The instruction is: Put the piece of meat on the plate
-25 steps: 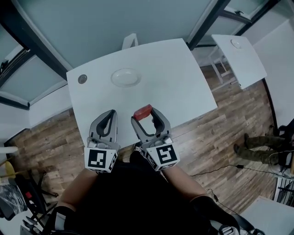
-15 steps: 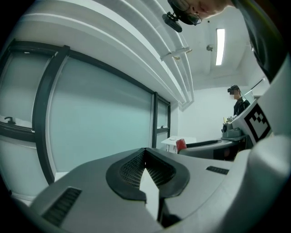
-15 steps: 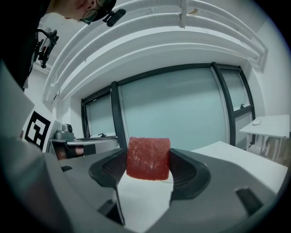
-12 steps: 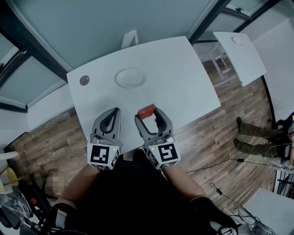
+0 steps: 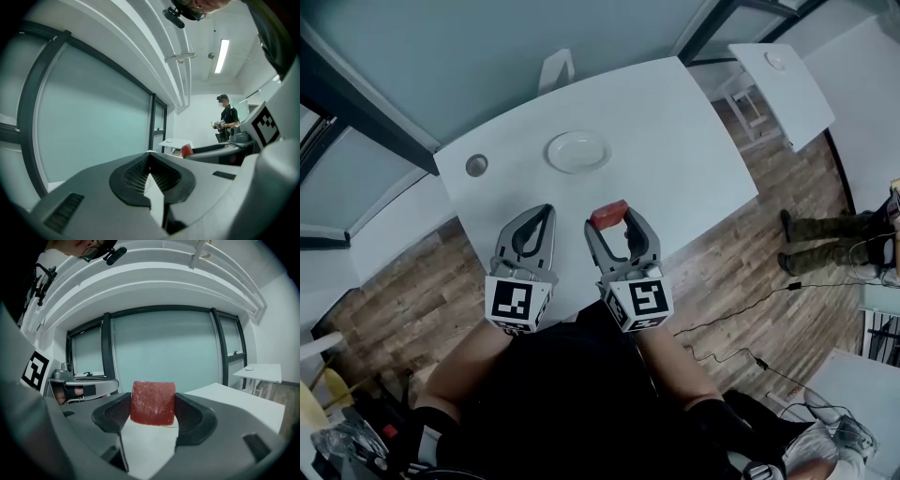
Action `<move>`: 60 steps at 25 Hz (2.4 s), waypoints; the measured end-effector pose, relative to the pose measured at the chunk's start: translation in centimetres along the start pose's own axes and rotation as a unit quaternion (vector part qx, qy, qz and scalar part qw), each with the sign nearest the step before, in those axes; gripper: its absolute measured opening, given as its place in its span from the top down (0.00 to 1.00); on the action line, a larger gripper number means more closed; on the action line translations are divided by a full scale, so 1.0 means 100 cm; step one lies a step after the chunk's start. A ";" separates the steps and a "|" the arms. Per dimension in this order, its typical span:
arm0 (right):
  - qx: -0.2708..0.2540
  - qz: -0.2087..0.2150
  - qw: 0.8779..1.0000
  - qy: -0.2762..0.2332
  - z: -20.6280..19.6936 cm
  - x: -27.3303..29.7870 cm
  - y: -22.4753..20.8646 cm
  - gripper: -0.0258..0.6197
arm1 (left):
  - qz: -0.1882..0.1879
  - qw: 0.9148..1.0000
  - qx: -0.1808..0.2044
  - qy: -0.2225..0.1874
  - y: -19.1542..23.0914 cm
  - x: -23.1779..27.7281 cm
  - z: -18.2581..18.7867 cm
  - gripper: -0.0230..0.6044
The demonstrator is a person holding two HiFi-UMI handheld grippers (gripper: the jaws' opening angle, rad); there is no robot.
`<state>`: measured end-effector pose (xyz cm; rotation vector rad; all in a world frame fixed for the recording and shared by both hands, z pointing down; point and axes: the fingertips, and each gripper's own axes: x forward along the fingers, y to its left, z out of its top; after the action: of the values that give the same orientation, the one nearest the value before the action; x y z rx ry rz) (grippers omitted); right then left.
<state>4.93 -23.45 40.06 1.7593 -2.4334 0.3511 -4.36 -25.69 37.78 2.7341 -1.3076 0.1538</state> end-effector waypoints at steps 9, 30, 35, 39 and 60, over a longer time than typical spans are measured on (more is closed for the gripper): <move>0.012 -0.007 1.000 0.028 -0.015 0.032 -0.012 0.51 | -0.016 0.999 -0.010 0.033 0.009 0.031 -0.023 0.96; 0.022 0.002 0.995 0.097 -0.081 0.137 -0.075 0.51 | 0.013 0.995 -0.019 0.101 0.042 0.133 -0.101 0.96; 0.021 0.003 0.994 0.111 -0.093 0.156 -0.080 0.51 | 0.017 0.993 -0.018 0.112 0.053 0.149 -0.115 0.96; 0.023 0.008 0.992 0.123 -0.098 0.167 -0.083 0.51 | 0.020 0.993 -0.019 0.114 0.058 0.162 -0.120 0.96; 0.005 0.017 0.983 0.184 -0.117 0.206 -0.083 0.51 | 0.031 0.990 -0.031 0.135 0.085 0.188 -0.146 0.96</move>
<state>5.78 -41.87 57.10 1.4981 -2.2015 0.6304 0.07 -43.39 55.28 2.5142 -1.2970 0.4636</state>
